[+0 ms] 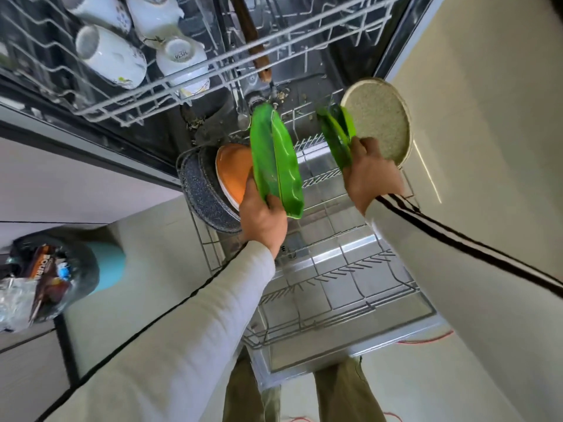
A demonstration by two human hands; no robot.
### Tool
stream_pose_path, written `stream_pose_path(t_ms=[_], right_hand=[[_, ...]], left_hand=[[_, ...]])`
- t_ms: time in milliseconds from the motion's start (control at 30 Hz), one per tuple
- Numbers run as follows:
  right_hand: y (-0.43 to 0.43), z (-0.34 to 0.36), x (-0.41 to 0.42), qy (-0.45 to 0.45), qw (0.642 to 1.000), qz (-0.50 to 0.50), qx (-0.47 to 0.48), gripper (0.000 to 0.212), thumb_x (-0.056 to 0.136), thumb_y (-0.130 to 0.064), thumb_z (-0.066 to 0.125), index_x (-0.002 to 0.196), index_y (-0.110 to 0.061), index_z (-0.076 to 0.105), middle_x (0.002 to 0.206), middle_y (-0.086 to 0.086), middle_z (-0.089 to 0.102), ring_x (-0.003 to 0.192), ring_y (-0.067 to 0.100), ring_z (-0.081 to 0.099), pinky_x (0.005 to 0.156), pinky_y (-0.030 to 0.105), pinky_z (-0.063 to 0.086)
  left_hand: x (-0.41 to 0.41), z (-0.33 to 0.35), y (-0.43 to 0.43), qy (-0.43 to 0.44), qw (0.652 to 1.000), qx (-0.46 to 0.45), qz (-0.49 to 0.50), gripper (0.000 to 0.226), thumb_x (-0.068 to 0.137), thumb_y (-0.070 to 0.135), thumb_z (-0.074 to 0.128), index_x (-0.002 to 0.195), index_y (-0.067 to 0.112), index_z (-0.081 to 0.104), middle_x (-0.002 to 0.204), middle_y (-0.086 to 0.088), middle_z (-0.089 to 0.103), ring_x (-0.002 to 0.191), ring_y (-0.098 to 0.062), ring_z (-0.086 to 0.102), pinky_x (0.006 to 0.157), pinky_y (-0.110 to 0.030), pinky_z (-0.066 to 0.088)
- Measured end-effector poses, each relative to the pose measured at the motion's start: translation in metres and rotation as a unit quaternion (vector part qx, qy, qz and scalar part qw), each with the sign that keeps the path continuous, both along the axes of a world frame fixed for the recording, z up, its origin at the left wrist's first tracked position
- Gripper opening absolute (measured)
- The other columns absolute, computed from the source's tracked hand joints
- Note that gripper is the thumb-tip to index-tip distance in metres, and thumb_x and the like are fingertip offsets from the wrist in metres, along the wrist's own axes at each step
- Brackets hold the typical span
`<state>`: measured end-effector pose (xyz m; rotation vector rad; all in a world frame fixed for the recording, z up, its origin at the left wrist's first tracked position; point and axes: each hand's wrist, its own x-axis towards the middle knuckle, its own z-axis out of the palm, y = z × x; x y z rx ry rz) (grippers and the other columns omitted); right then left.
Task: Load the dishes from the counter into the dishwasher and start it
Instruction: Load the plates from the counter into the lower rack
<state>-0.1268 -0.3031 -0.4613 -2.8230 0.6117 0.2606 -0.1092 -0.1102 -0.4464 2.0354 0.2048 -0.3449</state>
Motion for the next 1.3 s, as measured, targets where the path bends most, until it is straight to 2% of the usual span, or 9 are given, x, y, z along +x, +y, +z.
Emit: stream_pose_path(t_ms=[233,567,800,867,967,1000,1133,1233,1300], right_hand=[[0.028,-0.041,0.013,0.015,0.997,-0.002,-0.075,0.064,0.093,-0.009,0.042,0.153,-0.010,0.019,0.153,0.019,0.024,0.081,0.042,0.067,0.054,0.041,0.044],[0.010,-0.074,-0.004,0.141,0.986,-0.026,-0.089,0.050,0.099,-0.051,0.036,0.125,-0.011,0.053,0.135,0.022,0.040,0.119,0.039,0.047,0.081,0.048,0.050],[0.041,-0.043,-0.053,-0.049,0.991,-0.112,0.056,0.055,0.096,-0.054,0.040,0.129,-0.011,0.048,0.119,0.018,0.055,0.107,0.037,0.055,0.081,0.047,0.052],[0.061,-0.038,-0.061,-0.012,0.923,-0.263,0.280,0.071,0.088,-0.068,0.048,0.127,-0.008,0.051,0.116,0.016,0.062,0.100,0.034,0.062,0.082,0.045,0.054],[0.077,-0.024,-0.064,0.034,0.667,-0.443,0.597,0.046,0.093,-0.045,0.060,0.112,-0.003,0.060,0.091,0.013,0.071,0.070,0.025,0.068,0.058,0.032,0.054],[0.078,-0.022,-0.063,0.027,0.651,-0.440,0.618,0.035,0.095,-0.032,0.060,0.109,0.000,0.060,0.082,0.015,0.070,0.063,0.025,0.066,0.052,0.030,0.051],[0.069,-0.016,-0.044,-0.039,0.771,-0.362,0.522,0.025,0.097,-0.020,0.050,0.102,0.003,0.060,0.072,0.019,0.068,0.055,0.029,0.066,0.050,0.036,0.056],[0.054,-0.012,-0.033,-0.045,0.936,-0.225,0.266,0.035,0.093,-0.031,0.043,0.100,0.000,0.059,0.086,0.022,0.067,0.073,0.036,0.066,0.064,0.035,0.049],[0.045,-0.008,-0.028,-0.037,0.970,-0.174,0.166,0.028,0.098,-0.026,0.045,0.108,-0.002,0.056,0.097,0.023,0.065,0.087,0.038,0.063,0.069,0.035,0.040]], left_hand=[[0.006,-0.016,-0.003,-0.012,0.998,-0.029,-0.060,0.063,0.081,0.010,0.040,0.144,0.012,0.045,0.133,-0.008,0.061,0.123,-0.023,0.057,0.108,-0.038,0.044],[-0.006,-0.044,-0.005,-0.021,0.996,-0.006,-0.083,0.066,0.083,0.007,0.038,0.148,0.009,0.040,0.143,-0.013,0.053,0.130,-0.027,0.051,0.112,-0.041,0.039],[-0.023,-0.035,-0.012,0.100,0.984,-0.118,0.094,0.049,0.085,0.000,0.045,0.131,0.011,0.056,0.122,-0.017,0.065,0.107,-0.038,0.064,0.090,-0.052,0.056],[-0.026,-0.022,-0.021,0.183,0.936,-0.225,0.199,0.042,0.089,-0.009,0.042,0.124,0.006,0.058,0.111,-0.020,0.068,0.095,-0.040,0.070,0.069,-0.044,0.061],[-0.035,-0.011,-0.026,0.249,0.911,-0.221,0.242,0.029,0.095,-0.004,0.048,0.118,0.006,0.063,0.102,-0.015,0.072,0.093,-0.037,0.072,0.054,-0.029,0.059],[-0.036,-0.011,-0.025,0.256,0.907,-0.224,0.248,0.024,0.096,-0.002,0.050,0.116,0.005,0.063,0.098,-0.014,0.072,0.091,-0.035,0.072,0.053,-0.027,0.058],[-0.026,-0.023,-0.021,0.293,0.910,-0.227,0.187,0.032,0.099,0.031,0.059,0.120,0.007,0.060,0.100,-0.010,0.074,0.083,-0.021,0.074,0.066,-0.031,0.060],[-0.017,-0.037,-0.017,0.231,0.972,-0.006,-0.037,0.066,0.093,0.054,0.055,0.136,0.004,0.049,0.136,-0.017,0.055,0.123,-0.032,0.056,0.103,-0.048,0.047],[-0.010,-0.045,-0.009,0.115,0.948,0.169,-0.242,0.068,0.096,0.046,0.055,0.145,0.003,0.038,0.151,-0.019,0.036,0.140,-0.034,0.035,0.116,-0.046,0.032]])
